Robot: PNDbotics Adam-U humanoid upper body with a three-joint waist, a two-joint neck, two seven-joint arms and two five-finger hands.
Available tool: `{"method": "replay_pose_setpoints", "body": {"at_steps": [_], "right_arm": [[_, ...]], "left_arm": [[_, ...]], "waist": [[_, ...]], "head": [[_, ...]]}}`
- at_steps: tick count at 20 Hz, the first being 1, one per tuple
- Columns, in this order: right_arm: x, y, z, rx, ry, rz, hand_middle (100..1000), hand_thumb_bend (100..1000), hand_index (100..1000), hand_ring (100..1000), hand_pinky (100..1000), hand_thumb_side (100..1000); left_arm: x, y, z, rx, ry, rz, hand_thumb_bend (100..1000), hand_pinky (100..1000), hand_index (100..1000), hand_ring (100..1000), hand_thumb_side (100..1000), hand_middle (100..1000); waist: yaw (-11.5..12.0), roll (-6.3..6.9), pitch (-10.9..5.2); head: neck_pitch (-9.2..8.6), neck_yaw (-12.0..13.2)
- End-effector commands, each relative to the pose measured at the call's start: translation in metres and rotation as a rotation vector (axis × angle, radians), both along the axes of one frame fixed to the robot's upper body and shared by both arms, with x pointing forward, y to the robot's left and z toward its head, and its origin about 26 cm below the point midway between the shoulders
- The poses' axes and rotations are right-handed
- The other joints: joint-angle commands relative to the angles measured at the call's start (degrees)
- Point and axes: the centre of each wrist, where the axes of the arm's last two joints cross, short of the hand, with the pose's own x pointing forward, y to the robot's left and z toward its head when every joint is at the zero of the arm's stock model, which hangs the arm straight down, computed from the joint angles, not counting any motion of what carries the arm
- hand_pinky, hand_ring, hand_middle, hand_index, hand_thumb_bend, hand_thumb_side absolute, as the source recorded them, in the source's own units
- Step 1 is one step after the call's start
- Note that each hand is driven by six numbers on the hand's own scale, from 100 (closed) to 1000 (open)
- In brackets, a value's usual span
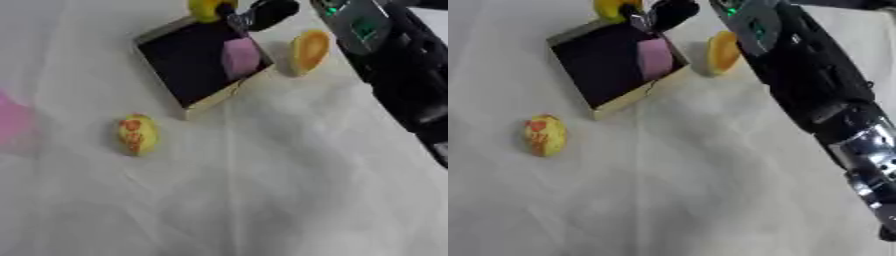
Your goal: Pick up objects on the table and place them in the box.
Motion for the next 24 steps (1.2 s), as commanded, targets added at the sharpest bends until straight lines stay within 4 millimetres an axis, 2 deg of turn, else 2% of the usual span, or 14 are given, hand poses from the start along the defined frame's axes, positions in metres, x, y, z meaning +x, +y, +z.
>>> {"method": "replay_pose_setpoints", "body": {"at_steps": [1, 5, 7, 11, 16, 17, 24], "right_arm": [[0.006, -0.007, 0.007, -0.001, -0.041, -0.019, 498, 100, 660, 807, 878, 266], [0.011, -0.007, -0.001, -0.023, -0.029, -0.018, 561, 100, 708, 844, 886, 290], [0.011, -0.006, -0.002, -0.048, -0.025, -0.007, 704, 100, 816, 917, 906, 329], [0.010, -0.005, 0.002, -0.120, -0.020, -0.007, 808, 100, 901, 992, 946, 323], [0.009, -0.006, 0.004, -0.144, -0.020, -0.025, 821, 100, 914, 1000, 955, 307], [0.009, -0.008, 0.006, -0.133, -0.023, -0.031, 838, 100, 939, 1000, 965, 300], [0.006, -0.012, 0.011, -0.067, -0.046, -0.076, 835, 100, 940, 1000, 961, 284]], "left_arm": [[-0.002, 0.001, 0.010, 0.029, -0.027, -0.008, 100, 708, 815, 662, 562, 654], [-0.002, 0.001, 0.010, 0.027, -0.029, -0.010, 100, 709, 815, 662, 562, 655], [-0.002, 0.001, 0.010, 0.027, -0.027, -0.010, 100, 709, 815, 663, 562, 655], [-0.002, 0.001, 0.009, 0.025, -0.023, -0.009, 100, 709, 816, 663, 562, 655], [-0.002, 0.002, 0.008, 0.024, -0.019, -0.006, 100, 709, 816, 663, 562, 655], [-0.003, 0.002, 0.008, 0.023, -0.017, -0.005, 100, 710, 817, 664, 563, 656], [-0.003, 0.003, 0.005, 0.017, -0.006, -0.002, 100, 711, 818, 665, 564, 658]], "waist": [[0.2, -0.50, -0.32], [0.4, -0.49, 0.01], [0.4, -0.45, -0.05], [0.2, -0.42, -0.35], [0.1, -0.36, -0.57], [-0.1, -0.30, -0.74], [-0.8, 0.25, -1.83]], "head": [[-1.21, -0.5], [-1.13, -0.7], [-0.93, -0.8], [-0.49, -1.0], [-0.11, -1.2], [0.05, -1.3], [0.52, -1.9]]}}
